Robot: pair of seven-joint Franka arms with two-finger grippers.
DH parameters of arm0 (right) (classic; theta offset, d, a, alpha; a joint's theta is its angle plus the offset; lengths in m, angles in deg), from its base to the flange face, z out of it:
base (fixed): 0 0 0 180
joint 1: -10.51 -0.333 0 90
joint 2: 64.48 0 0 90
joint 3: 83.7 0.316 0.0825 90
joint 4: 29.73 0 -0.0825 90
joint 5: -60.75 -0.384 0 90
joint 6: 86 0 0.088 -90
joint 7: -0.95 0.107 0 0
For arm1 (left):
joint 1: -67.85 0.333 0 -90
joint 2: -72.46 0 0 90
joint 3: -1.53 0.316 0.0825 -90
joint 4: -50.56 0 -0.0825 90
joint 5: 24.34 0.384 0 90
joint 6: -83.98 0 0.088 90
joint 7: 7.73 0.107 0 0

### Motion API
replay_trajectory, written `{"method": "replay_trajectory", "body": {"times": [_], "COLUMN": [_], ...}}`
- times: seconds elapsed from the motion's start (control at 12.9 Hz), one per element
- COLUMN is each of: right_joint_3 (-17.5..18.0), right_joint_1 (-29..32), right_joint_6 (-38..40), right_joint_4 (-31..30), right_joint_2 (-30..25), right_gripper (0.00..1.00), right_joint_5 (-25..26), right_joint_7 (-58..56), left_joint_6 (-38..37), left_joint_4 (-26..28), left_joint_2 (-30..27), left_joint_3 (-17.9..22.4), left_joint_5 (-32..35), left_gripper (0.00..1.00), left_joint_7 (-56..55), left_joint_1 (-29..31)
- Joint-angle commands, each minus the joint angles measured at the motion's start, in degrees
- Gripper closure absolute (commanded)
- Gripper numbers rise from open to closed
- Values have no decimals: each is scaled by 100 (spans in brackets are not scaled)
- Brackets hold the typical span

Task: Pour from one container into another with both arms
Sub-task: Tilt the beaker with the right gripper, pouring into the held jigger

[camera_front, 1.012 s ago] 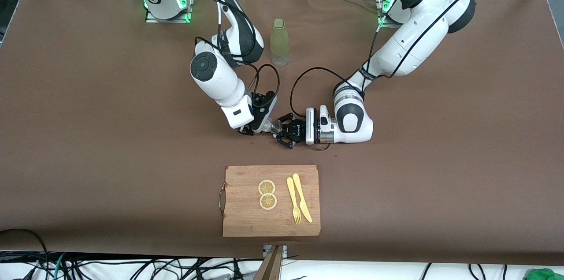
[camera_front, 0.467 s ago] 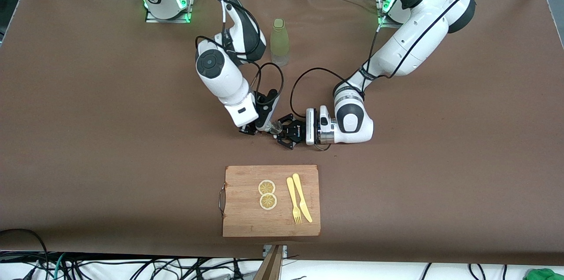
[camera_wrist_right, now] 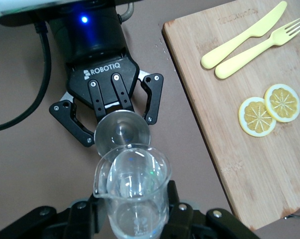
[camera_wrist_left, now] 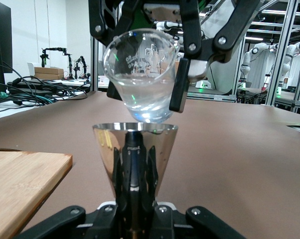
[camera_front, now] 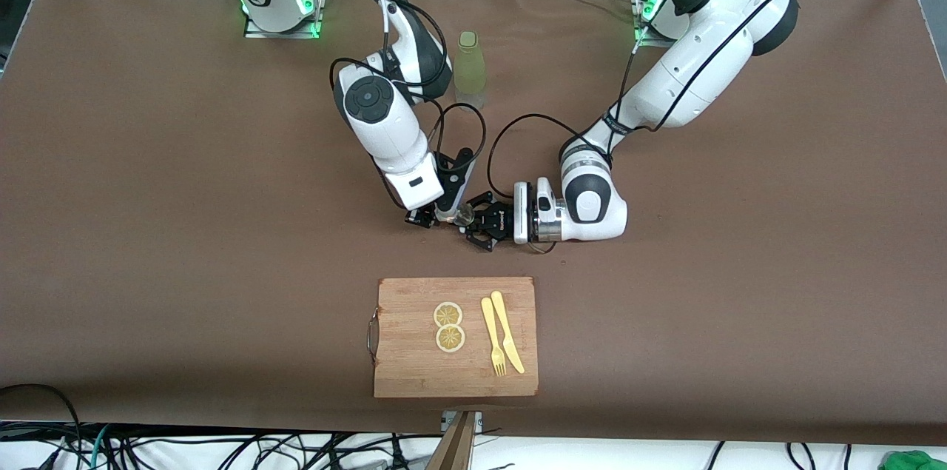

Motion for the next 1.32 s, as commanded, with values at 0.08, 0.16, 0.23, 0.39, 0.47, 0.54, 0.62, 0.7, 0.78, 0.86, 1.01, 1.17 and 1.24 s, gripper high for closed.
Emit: {"method": "replay_trajectory", "body": {"times": [0.08,0.16,0.23,0.39,0.47,0.54,0.62,0.7,0.78,0.86,1.01,1.17,1.24], "right_joint_3": [-99,-99,-99,-117,-117,-126,-134,-135,-135,-135,-135,-135,-135], "right_joint_1": [-93,-102,-102,-119,-119,-119,-128,-128,-128,-128,-137,-163,-163], "right_joint_6": [65,73,100,144,144,144,144,144,144,144,144,144,144], "right_joint_4": [283,291,335,371,371,371,371,371,379,388,493,502,502], "right_joint_2": [152,152,152,161,161,161,161,161,196,205,257,275,275], "right_gripper": [80,80,80,80,80,80,80,80,80,80,80,80,80], "right_joint_5": [376,446,543,622,701,763,798,816,877,912,992,992,1001], "right_joint_7": [141,141,141,141,141,141,141,141,141,141,141,141,141], "left_joint_6": [56,56,56,56,56,56,56,56,56,126,153,162,162], "left_joint_4": [-168,-168,-168,-168,-168,-168,-177,-177,-177,-177,-177,-177,-177], "left_joint_2": [106,106,106,106,106,106,106,106,106,106,106,106,106], "left_joint_3": [-55,-55,-55,-55,-55,-55,-55,-55,-55,-55,-55,-55,-55], "left_joint_5": [-250,-250,-250,-250,-250,-250,-250,-250,-250,-250,-250,-250,-250], "left_gripper": [100,100,100,100,100,100,100,100,100,100,100,100,100], "left_joint_7": [206,206,206,206,206,206,206,206,206,206,206,206,206], "left_joint_1": [-27,-27,-27,-27,-27,-36,-36,-36,-36,-36,-36,-36,-36]}}
